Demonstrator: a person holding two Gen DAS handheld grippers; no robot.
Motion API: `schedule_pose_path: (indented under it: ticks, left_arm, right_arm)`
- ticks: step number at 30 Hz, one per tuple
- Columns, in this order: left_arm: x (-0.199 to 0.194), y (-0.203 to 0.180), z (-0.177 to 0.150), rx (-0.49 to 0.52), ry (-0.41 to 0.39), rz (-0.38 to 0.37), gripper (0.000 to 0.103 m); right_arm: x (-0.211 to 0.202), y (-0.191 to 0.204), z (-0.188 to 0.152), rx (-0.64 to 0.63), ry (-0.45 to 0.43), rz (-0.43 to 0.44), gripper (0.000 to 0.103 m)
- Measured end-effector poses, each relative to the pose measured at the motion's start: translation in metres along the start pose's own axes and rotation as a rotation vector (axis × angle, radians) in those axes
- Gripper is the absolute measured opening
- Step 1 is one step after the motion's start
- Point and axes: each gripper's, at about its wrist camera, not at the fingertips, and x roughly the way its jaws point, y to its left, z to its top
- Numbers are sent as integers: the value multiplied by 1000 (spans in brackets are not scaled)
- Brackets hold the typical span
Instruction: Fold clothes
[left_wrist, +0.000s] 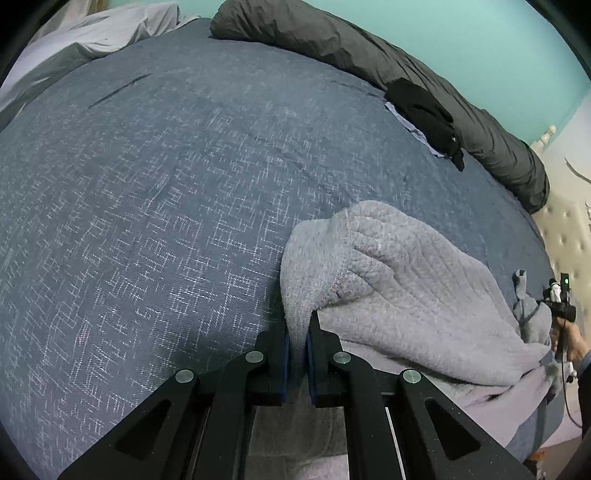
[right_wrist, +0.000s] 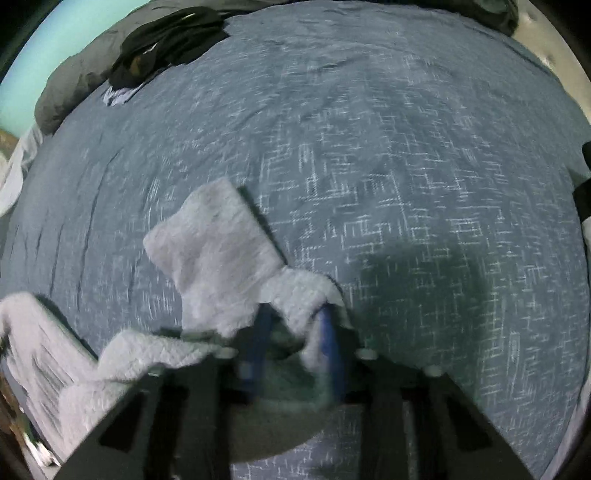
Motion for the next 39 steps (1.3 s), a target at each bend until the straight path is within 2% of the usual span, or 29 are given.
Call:
schedule_pose_path:
  ticks: [3, 6, 11, 14, 17, 21, 25, 28, 30, 32, 33, 34, 35, 36, 39]
  left_arm:
    - [-5, -3, -2, 6, -10, 5, 7]
    - [-12, -4, -2, 4, -23, 2, 7]
    - [-26, -8, -1, -3, -52, -10, 7]
    - [-33, -14, 1, 0, -74, -13, 7]
    - [-40, -19, 3, 5, -95, -9, 7]
    - [-44, -21, 3, 1, -107, -7, 7]
    - [-38, -24, 2, 1, -79, -2, 7]
    - [-27, -27, 0, 6, -31, 0, 10]
    - [-25, -27, -1, 8, -21, 1, 11]
    - [-26, -26, -1, -2, -18, 7, 20]
    - [-28, -25, 1, -7, -23, 9, 30]
    - [-31, -24, 2, -11, -30, 11, 35]
    - [-33, -23, 4, -14, -36, 13, 38]
    - [-35, -22, 5, -20, -40, 19, 45]
    - [-35, -25, 8, -30, -46, 27, 48]
  right_arm:
    - [-16, 8, -7, -22, -35, -16, 8]
    - [-56, 1, -8, 2, -117, -10, 7]
    - [-132, -38, -5, 68, -220, -99, 7]
    - [-170, -64, -4, 113, -224, -161, 7]
    - [-189, -85, 0, 145, -189, -242, 7]
    - [-193, -111, 12, 212, -109, -354, 7]
    - [-177, -132, 7, 305, -58, -385, 8]
    - [-161, -139, -4, 349, -72, -319, 11]
    - [-156, -138, -9, 354, -102, -323, 17]
    - [-152, -137, -13, 344, -110, -342, 22]
    - [-153, -136, -14, 344, -127, -348, 23]
    - [-156, -135, -16, 345, -150, -354, 23]
    - [-160, -133, -18, 344, -174, -350, 24]
    - [-164, -130, -20, 338, -195, -333, 27]
    - [-165, -113, -25, 292, -215, -284, 36]
